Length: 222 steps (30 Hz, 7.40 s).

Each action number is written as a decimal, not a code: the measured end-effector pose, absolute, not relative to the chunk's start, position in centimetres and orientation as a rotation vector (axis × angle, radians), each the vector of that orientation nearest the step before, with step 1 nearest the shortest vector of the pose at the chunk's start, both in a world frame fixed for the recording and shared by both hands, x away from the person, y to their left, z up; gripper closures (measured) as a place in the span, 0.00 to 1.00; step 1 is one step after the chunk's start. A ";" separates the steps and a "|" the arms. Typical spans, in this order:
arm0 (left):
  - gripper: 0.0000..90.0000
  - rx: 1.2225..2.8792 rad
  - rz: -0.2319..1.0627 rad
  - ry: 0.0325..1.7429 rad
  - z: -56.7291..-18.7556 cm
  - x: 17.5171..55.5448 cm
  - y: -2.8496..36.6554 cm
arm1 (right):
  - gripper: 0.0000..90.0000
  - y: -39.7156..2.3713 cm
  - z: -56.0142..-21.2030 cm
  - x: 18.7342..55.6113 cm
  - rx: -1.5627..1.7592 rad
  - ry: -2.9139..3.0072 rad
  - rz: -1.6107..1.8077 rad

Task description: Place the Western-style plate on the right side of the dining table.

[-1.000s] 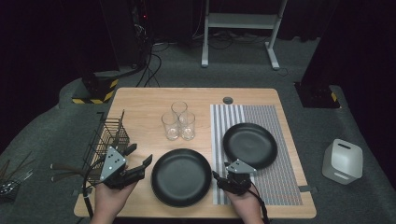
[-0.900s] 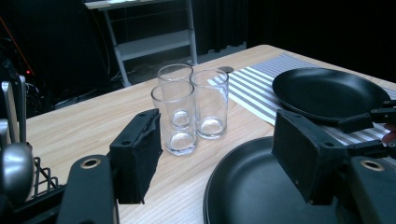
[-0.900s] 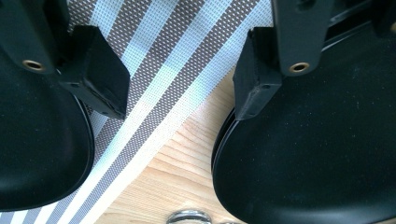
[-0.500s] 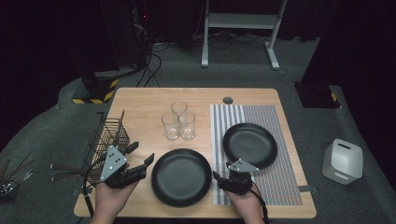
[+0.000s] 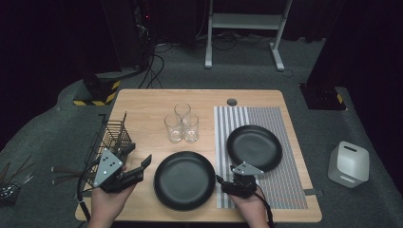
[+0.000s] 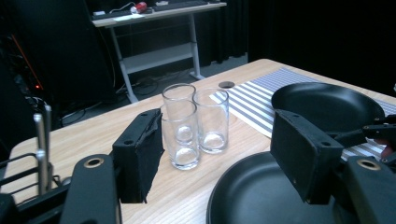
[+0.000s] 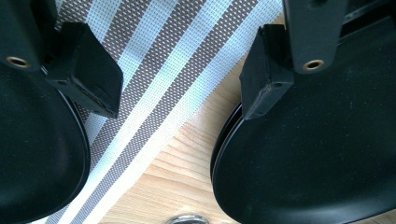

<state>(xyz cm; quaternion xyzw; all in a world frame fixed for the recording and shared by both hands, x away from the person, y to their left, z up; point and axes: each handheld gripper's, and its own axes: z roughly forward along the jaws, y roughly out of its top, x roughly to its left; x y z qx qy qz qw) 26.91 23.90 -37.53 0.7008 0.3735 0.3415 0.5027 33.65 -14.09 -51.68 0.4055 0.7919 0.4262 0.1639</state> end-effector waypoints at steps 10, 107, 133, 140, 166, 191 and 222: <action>0.39 1.660 0.855 0.924 -36.8 26.7 25.2 | 0.33 -14.0 -51.7 33.6 1.160 2.258 1.209; 0.82 1.563 0.995 1.114 -38.0 27.2 32.7 | 0.40 -13.8 -52.1 33.7 1.157 2.283 1.150; 0.87 1.517 1.104 1.192 -37.5 26.5 32.9 | 0.41 -13.6 -52.1 33.6 1.139 2.286 1.142; 0.88 1.499 1.132 1.220 -37.3 26.3 33.1 | 0.41 -13.6 -52.1 33.6 1.134 2.287 1.141; 0.90 1.458 1.185 1.254 -37.3 26.2 32.8 | 0.41 -13.4 -52.2 33.5 1.127 2.293 1.128; 0.92 1.515 1.234 1.194 -36.7 27.8 31.0 | 0.41 -13.3 -52.2 33.6 1.126 2.298 1.120; 0.92 1.451 1.148 1.164 -37.2 27.6 31.4 | 0.41 -13.3 -52.2 33.5 1.123 2.299 1.119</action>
